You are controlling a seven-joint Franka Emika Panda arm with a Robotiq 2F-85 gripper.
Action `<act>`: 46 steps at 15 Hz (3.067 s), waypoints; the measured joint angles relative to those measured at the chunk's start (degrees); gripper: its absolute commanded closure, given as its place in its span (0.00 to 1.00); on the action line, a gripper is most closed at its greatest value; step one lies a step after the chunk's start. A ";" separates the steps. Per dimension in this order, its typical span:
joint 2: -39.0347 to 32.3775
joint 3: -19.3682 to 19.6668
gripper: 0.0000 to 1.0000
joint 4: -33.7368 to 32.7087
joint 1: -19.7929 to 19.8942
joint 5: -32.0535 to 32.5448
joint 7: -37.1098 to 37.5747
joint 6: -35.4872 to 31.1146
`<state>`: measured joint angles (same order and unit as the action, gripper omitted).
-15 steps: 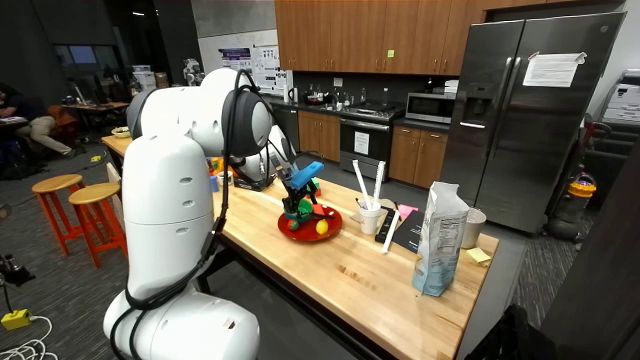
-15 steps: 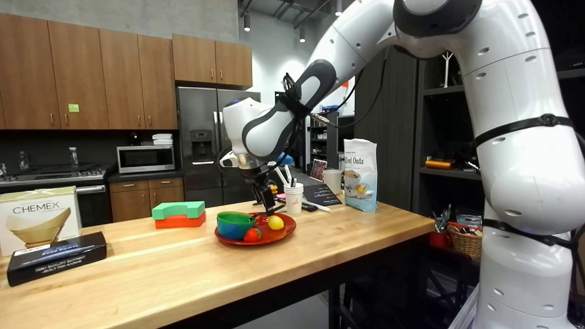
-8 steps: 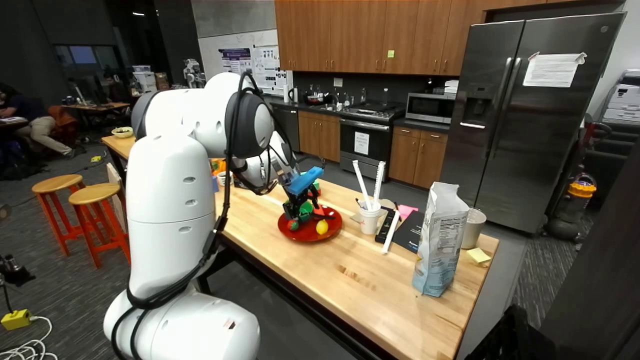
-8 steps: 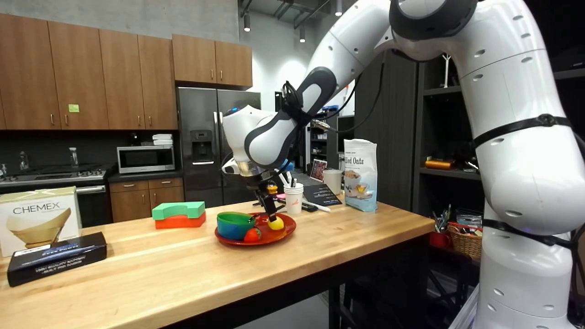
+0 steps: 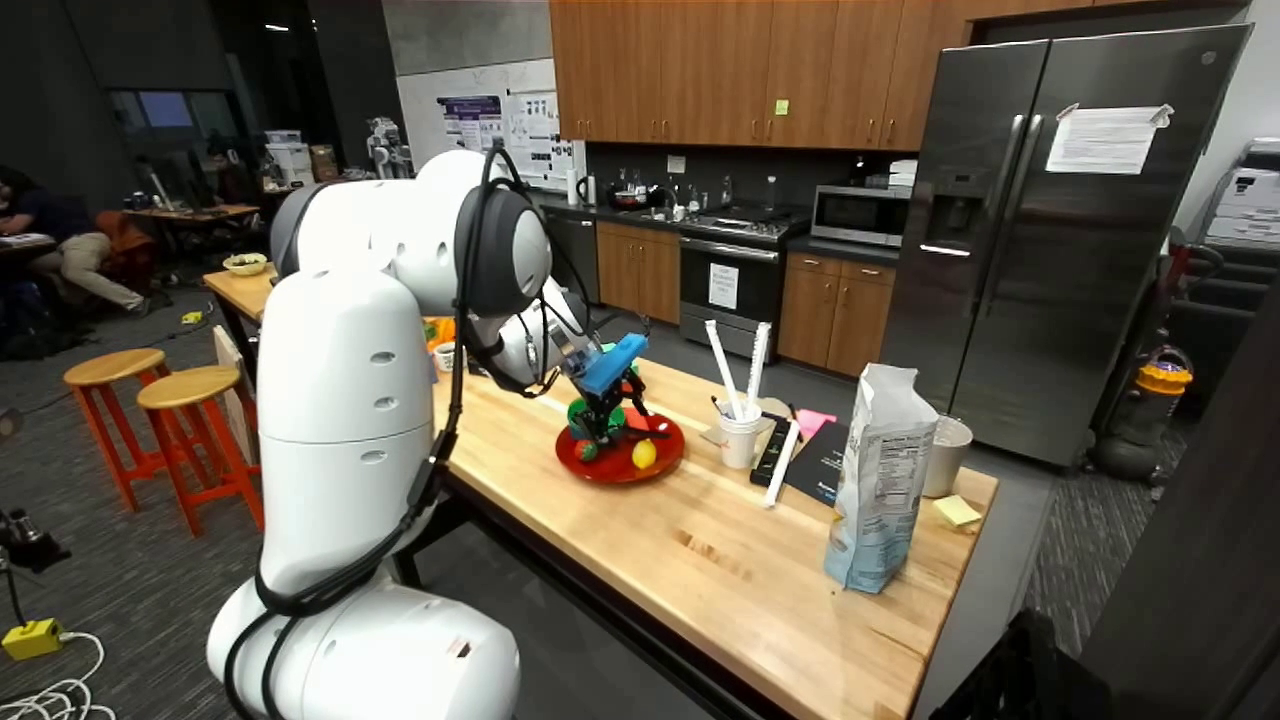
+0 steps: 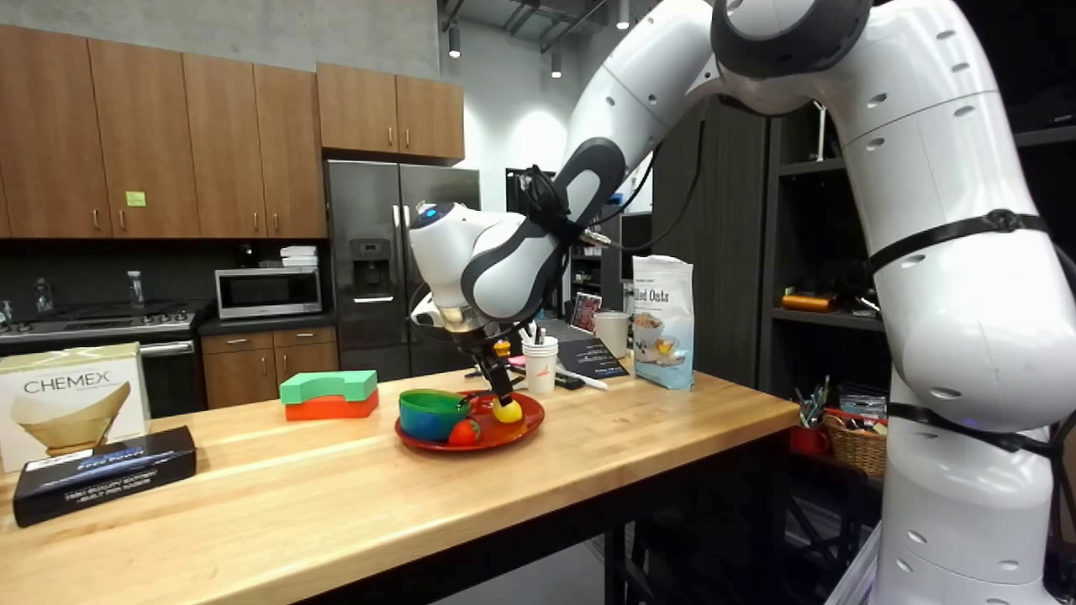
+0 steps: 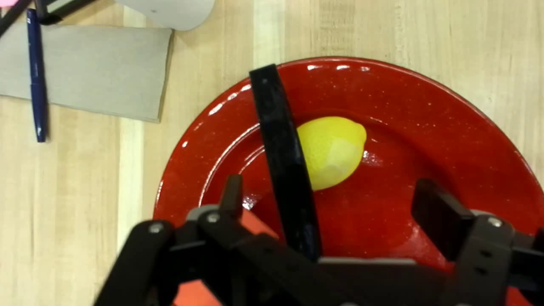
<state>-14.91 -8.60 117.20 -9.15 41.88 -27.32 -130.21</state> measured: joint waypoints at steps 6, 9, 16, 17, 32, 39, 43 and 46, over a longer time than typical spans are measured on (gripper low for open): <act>-0.06 0.16 0.27 0.66 0.01 2.64 3.22 -1.65; -0.08 0.16 0.49 0.89 0.01 2.64 3.85 -2.84; -0.08 0.16 1.00 1.38 0.01 2.64 5.21 -4.60; -0.08 0.16 1.00 1.40 0.01 2.64 5.41 -4.62; -0.08 0.24 0.99 1.48 -0.11 6.46 11.87 -4.31; -0.09 0.63 0.99 1.52 -1.02 13.24 18.87 1.03; -0.10 0.62 0.99 1.52 -1.47 13.91 20.66 3.41; -0.12 0.58 0.99 1.52 -1.63 13.91 21.54 3.68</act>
<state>-15.03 -8.01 118.72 -10.78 55.79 -5.79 -126.53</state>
